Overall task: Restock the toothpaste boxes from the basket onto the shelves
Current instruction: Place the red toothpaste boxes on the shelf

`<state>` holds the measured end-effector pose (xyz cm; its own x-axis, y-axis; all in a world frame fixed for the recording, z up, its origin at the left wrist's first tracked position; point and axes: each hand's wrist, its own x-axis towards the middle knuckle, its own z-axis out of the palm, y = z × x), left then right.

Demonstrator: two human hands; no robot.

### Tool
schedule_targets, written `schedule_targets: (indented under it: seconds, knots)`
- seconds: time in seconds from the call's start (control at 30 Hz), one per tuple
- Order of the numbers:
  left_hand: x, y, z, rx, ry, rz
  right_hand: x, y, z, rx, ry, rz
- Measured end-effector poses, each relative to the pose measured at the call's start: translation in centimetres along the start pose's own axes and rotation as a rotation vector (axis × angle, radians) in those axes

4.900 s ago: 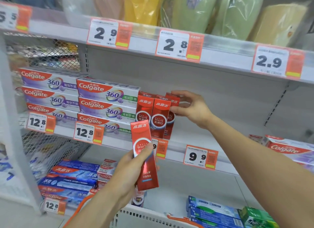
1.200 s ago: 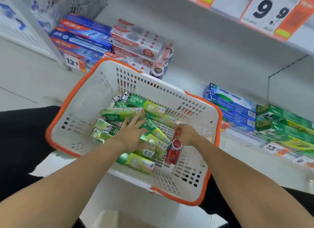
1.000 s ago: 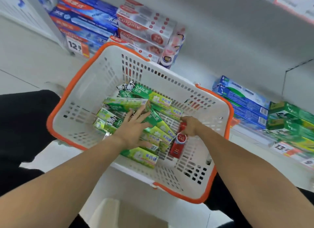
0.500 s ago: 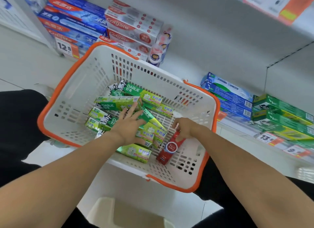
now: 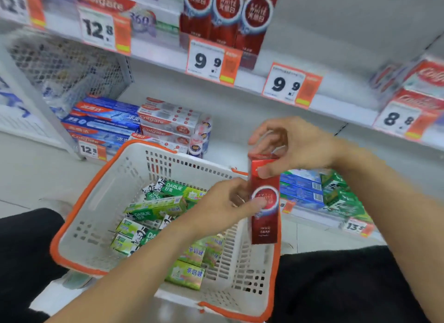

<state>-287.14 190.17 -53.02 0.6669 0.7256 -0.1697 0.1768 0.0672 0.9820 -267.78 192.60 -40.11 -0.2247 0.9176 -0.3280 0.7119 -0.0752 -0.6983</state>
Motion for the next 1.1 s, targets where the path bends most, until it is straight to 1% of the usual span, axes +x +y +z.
schedule_targets:
  seconds: [0.07,0.1,0.17,0.23,0.3,0.37,0.4,0.43,0.5,0.57,0.6,0.67,0.7,0.73,0.77,0.83,0.93,1.0,1.1]
  knots:
    - [0.0,2.4,-0.2,-0.058,0.090,0.063,-0.2,-1.3,-1.3,0.193,0.147,-0.096]
    - [0.0,3.5,-0.6,-0.070,0.133,0.094,-0.1,-1.9,-1.8,0.252,0.173,-0.130]
    - [0.2,5.6,-1.6,-0.080,0.206,0.144,0.3,-3.0,-2.6,0.293,0.161,-0.159]
    - [0.9,7.5,-2.6,-0.044,0.242,0.175,0.4,-3.4,-3.2,0.254,0.158,-0.214]
    - [1.4,9.5,-3.3,0.072,0.210,0.211,-0.1,-3.6,-4.2,0.246,0.240,-0.305]
    - [1.8,11.9,-4.0,0.272,0.161,0.267,-0.8,-3.9,-5.7,0.297,0.350,-0.385]
    - [2.3,13.1,-4.6,0.376,0.165,0.302,-1.2,-4.0,-6.4,0.322,0.407,-0.427]
    - [2.7,14.4,-5.3,0.461,0.206,0.337,-1.5,-4.1,-7.1,0.345,0.470,-0.477]
    - [3.6,17.1,-7.0,0.591,0.395,0.425,-2.1,-4.4,-8.2,0.397,0.667,-0.592]
    - [4.7,19.4,-8.7,0.761,0.623,0.562,-2.5,-5.0,-9.1,0.400,0.961,-0.689]
    - [5.4,20.4,-9.6,0.847,0.707,0.622,-2.6,-5.4,-9.4,0.379,1.122,-0.720]
    - [7.0,22.0,-11.2,0.985,0.798,0.701,-2.8,-6.1,-9.8,0.356,1.392,-0.760]
    - [7.9,22.7,-11.8,1.046,0.814,0.724,-2.6,-6.2,-9.8,0.350,1.485,-0.770]
    - [9.0,23.2,-12.5,1.101,0.818,0.729,-2.2,-6.2,-9.8,0.339,1.545,-0.765]
    - [10.0,23.7,-13.1,1.157,0.811,0.715,-1.5,-6.0,-9.8,0.323,1.574,-0.741]
    - [11.7,24.1,-13.8,1.246,0.768,0.635,0.2,-5.1,-9.9,0.344,1.567,-0.656]
    - [13.3,24.3,-14.3,1.322,0.721,0.549,2.7,-4.2,-10.8,0.558,1.511,-0.601]
    - [13.5,24.1,-14.6,1.348,0.690,0.522,4.3,-4.2,-11.3,0.638,1.462,-0.583]
    - [13.7,23.7,-15.0,1.382,0.693,0.544,6.6,-4.2,-12.1,0.643,1.379,-0.563]
